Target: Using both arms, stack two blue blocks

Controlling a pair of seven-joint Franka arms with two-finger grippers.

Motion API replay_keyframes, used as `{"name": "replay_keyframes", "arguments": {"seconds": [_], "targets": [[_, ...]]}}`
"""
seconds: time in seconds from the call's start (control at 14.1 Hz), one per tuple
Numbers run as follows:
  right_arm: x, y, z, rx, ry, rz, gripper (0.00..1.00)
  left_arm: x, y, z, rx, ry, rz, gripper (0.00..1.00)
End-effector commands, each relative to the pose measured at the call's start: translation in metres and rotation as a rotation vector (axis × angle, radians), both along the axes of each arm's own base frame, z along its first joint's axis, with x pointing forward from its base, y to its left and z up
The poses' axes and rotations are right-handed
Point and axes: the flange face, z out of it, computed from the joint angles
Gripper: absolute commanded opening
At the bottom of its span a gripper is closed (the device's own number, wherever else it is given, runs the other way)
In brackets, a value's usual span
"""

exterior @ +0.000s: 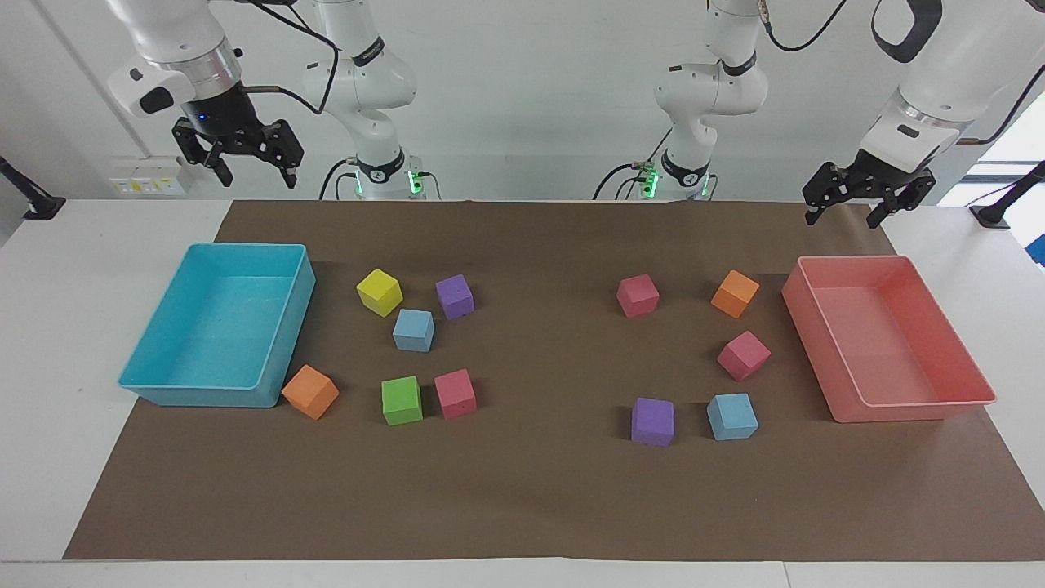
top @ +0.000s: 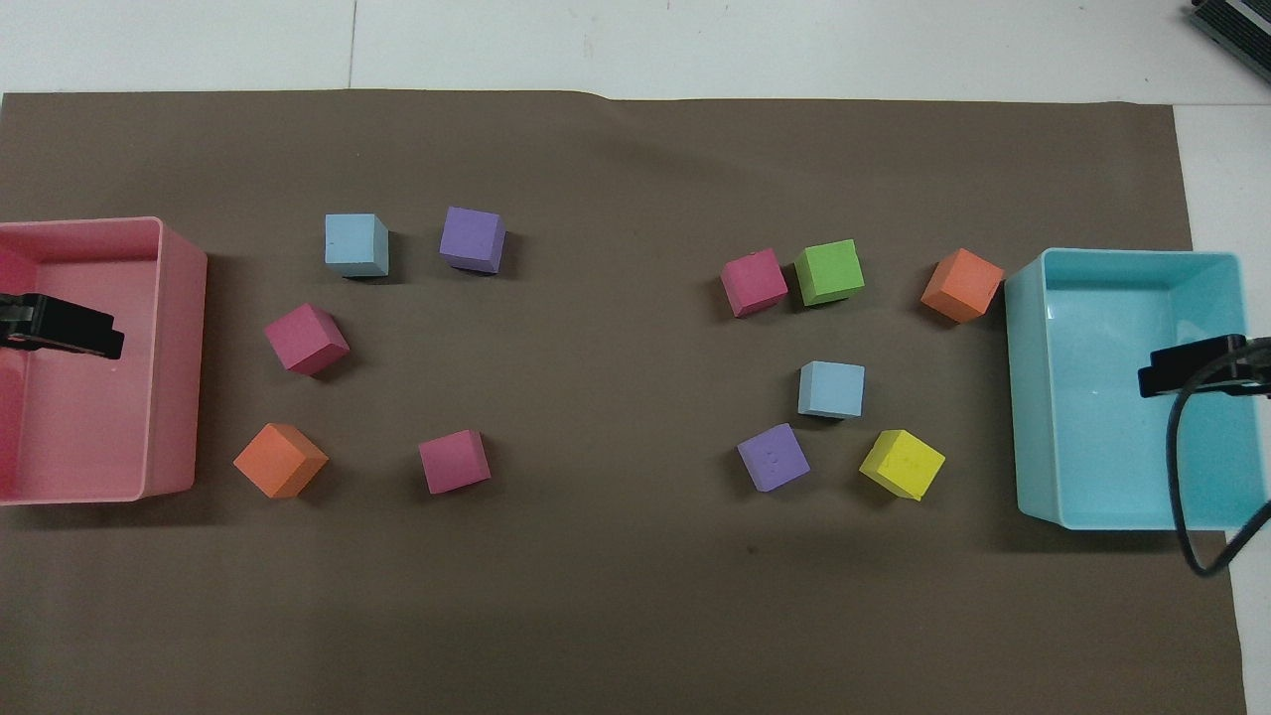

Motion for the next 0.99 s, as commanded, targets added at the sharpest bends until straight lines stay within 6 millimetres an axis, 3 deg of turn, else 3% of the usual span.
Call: {"name": "replay_keyframes", "arguments": {"seconds": [0.0,0.92], "targets": [[-0.0088,0.0004,0.0024,0.017,0.008,0.008,1.00,-0.0051,0.0037,0.0037,-0.015,-0.003,0.014,1.00],[-0.0122,-0.0001,-0.0007,0.015,0.016,0.007,1.00,-0.0051,0.0029,0.0036,-0.015,-0.003,0.012,1.00]]}}
